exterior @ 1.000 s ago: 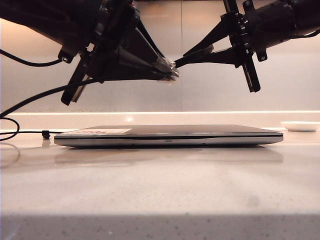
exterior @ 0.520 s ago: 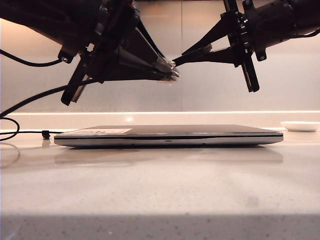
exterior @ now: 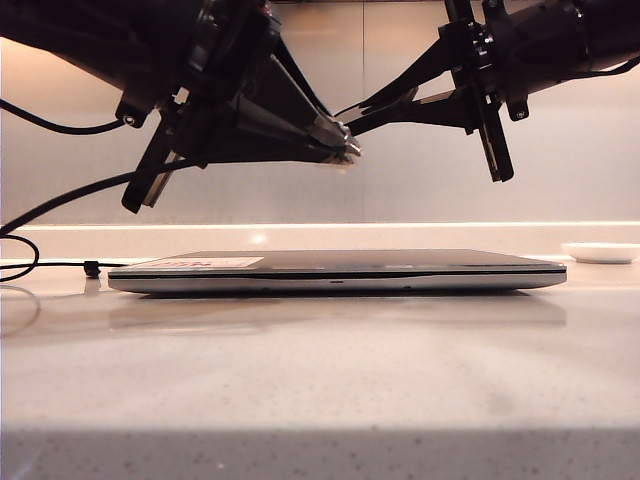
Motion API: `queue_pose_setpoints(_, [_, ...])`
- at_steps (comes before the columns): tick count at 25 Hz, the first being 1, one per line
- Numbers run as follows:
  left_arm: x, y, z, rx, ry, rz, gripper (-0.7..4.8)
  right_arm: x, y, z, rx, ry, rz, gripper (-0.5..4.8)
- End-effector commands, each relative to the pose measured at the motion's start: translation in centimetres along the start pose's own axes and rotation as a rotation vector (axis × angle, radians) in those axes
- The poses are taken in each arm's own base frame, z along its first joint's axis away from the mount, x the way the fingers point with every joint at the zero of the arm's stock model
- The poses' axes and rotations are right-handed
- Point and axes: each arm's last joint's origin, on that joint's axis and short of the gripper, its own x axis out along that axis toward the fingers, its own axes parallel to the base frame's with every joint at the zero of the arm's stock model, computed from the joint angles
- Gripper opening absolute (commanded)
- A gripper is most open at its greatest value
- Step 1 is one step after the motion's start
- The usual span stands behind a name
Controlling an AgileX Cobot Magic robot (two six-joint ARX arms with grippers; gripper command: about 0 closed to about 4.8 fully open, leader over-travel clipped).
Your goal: Pick up the charging cable and the phone, plug the charging cable into the charging port on the phone, and finally place them back on the table.
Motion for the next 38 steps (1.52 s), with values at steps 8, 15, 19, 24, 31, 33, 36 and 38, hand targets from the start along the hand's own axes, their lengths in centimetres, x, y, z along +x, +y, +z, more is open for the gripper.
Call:
queue_pose_setpoints(8, [-0.03,-0.21,0.25,0.001,-0.024,-0.013,-0.07,0.16,0.19,-0.64,-0.025,0.066,-0.002,-0.06])
queue_pose_setpoints(15, [-0.03,-0.21,0.25,0.004,-0.024,-0.013,-0.07,0.15,0.09,-0.79,0.038,0.087,-0.005,-0.06])
queue_pose_setpoints(19, [-0.03,-0.21,0.25,0.004,-0.024,-0.013,-0.07,0.12,0.16,-0.82,0.088,0.102,0.008,-0.06])
queue_pose_setpoints(24, [-0.03,-0.22,0.25,0.004,-0.024,-0.013,-0.07,0.13,0.19,-0.84,0.040,0.108,0.018,-0.06])
queue_pose_setpoints(31, [-0.03,-0.22,0.26,0.005,-0.025,-0.014,-0.07,0.11,0.24,-0.92,-0.001,0.135,0.042,-0.06])
queue_pose_setpoints(33, [-0.04,-0.22,0.27,0.005,-0.026,-0.014,-0.07,0.09,0.17,-1.05,0.013,0.154,0.045,-0.06])
queue_pose_setpoints(36, [-0.03,-0.22,0.26,0.005,-0.025,-0.014,-0.07,0.08,0.04,-1.20,-0.002,0.164,0.039,-0.06])
queue_pose_setpoints(38, [-0.03,-0.22,0.26,0.005,-0.026,-0.013,-0.07,0.08,0.02,-1.21,-0.025,0.165,0.040,-0.06])
